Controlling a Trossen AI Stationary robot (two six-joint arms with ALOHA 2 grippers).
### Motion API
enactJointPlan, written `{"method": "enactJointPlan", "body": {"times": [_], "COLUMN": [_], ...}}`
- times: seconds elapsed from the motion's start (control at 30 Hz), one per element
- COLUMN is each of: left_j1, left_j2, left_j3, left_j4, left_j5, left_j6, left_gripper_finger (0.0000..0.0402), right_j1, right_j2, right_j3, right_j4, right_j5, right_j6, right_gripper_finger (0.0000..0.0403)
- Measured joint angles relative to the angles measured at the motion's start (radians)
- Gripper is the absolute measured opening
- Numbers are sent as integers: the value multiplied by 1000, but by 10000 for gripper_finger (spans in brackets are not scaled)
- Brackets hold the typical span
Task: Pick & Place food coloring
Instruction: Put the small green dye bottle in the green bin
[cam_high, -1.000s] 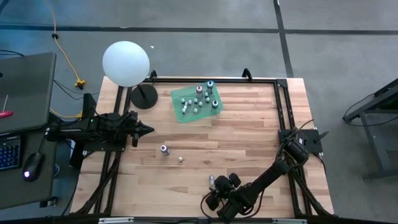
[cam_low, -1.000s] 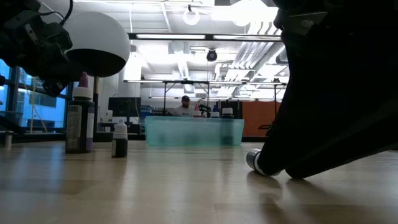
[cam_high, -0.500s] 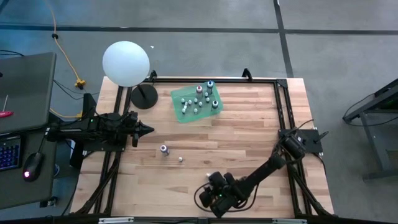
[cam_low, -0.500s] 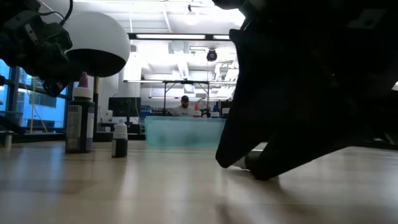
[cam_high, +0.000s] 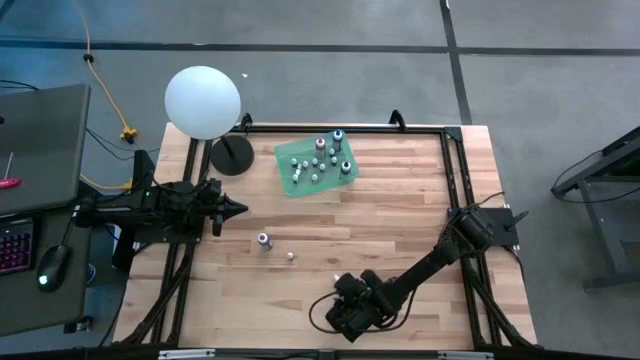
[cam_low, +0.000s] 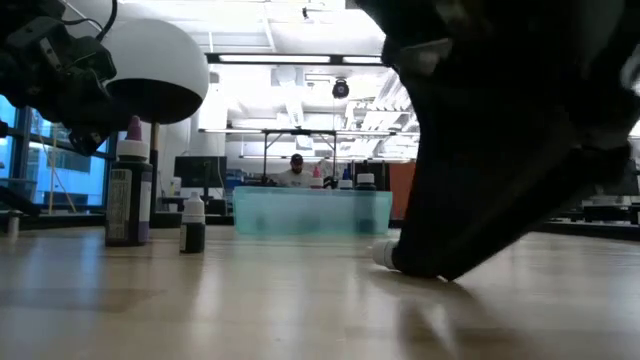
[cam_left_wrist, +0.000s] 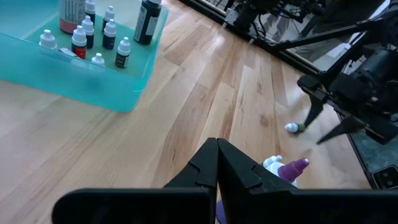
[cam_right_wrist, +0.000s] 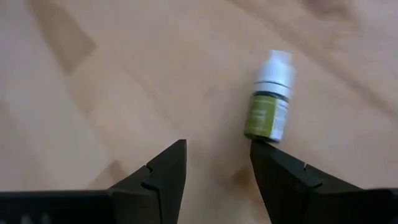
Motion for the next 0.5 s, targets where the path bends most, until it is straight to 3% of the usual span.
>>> {"method": "enactJointPlan", "body": {"times": [0.13, 0.33, 0.5], "left_j1": [0, 0, 0], "left_j2": [0, 0, 0], "left_j3": [0, 0, 0], "left_j4": [0, 0, 0], "left_j5": [0, 0, 0], "left_j6": [0, 0, 0], "left_gripper_finger": [0, 0, 0], "right_j1": [-12, -23, -39], "right_j2": [-32, -62, -76], "right_j3": [-1, 2, 3], "right_j4": [-2, -32, -111], "right_j5": [-44, -206, -218], "right_j6": [-49, -36, -17], "right_gripper_finger": [174, 174, 174]}}
